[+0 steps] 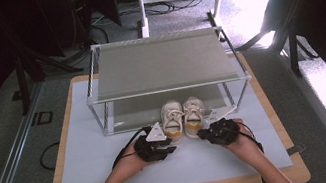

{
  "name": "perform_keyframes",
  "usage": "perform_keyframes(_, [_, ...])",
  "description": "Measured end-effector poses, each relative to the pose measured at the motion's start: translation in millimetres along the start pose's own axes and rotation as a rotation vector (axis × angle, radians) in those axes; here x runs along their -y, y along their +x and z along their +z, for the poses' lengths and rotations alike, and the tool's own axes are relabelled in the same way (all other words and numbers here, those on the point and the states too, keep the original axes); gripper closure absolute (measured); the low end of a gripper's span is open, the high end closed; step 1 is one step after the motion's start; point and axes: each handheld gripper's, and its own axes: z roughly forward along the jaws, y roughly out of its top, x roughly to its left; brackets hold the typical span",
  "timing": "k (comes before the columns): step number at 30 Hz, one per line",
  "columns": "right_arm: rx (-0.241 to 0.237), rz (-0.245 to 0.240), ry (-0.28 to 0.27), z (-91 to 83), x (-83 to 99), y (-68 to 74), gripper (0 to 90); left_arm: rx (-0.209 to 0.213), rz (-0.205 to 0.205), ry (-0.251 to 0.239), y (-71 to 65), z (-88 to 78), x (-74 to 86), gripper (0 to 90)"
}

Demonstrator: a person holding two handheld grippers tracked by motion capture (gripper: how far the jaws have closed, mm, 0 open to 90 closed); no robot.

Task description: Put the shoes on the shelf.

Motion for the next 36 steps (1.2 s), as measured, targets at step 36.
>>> perform_keyframes(36, [0.129, 0.105, -0.097, 27.1, -18.7, -30.2, 77.8, -0.142, -0.024, -0.054, 30.5, 27.9, -30.2, 71.5])
